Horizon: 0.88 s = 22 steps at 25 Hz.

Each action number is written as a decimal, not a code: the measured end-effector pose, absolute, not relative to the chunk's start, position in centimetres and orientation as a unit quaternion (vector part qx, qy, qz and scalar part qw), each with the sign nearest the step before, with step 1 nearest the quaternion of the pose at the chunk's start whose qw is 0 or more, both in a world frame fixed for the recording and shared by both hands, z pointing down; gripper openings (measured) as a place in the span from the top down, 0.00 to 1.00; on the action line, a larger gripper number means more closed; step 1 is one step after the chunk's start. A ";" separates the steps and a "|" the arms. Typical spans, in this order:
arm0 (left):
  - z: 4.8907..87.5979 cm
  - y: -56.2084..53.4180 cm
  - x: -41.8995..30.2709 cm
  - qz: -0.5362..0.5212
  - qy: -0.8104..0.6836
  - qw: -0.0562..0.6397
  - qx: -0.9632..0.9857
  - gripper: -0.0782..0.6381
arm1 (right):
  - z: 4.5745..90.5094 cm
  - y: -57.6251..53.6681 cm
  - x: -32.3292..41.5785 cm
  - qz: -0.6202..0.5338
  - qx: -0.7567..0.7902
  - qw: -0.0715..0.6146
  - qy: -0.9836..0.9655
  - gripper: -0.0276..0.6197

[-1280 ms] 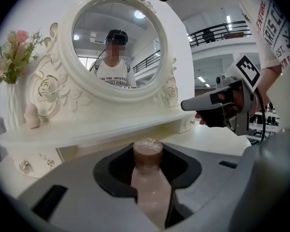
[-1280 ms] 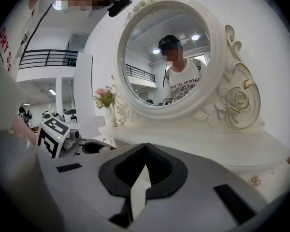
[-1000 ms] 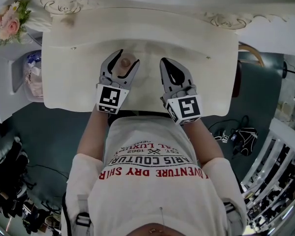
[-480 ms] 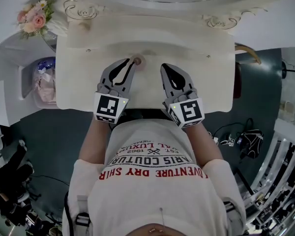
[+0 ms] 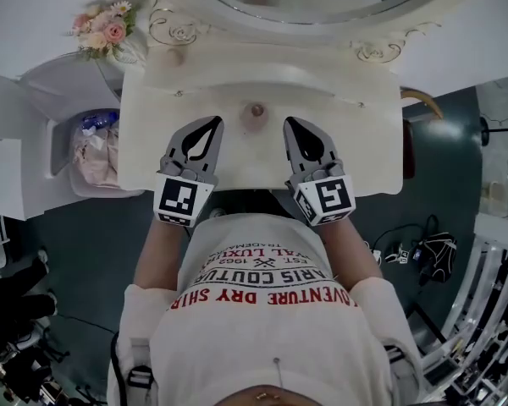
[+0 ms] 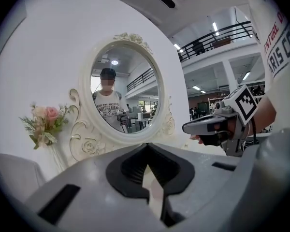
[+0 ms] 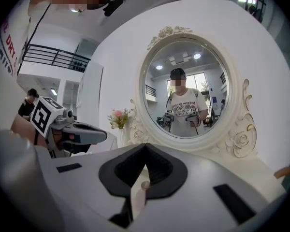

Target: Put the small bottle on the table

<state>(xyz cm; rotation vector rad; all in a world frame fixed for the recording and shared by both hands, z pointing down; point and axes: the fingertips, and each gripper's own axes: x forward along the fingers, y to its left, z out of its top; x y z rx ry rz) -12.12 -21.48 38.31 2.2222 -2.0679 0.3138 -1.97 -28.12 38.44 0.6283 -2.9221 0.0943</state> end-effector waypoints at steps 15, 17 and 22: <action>34.7 -15.3 -16.5 0.097 -0.708 0.012 0.699 0.88 | 34.7 -23.8 -3.7 -0.005 0.225 0.046 -0.973 0.96; 34.5 -15.1 -16.7 0.094 -0.708 0.011 0.700 0.88 | 34.5 -23.6 -3.9 -0.007 0.223 0.045 -0.974 0.96; 34.0 -14.9 -16.9 0.087 -0.708 0.011 0.700 0.88 | 34.0 -23.0 -4.2 -0.003 0.210 0.042 -0.977 0.96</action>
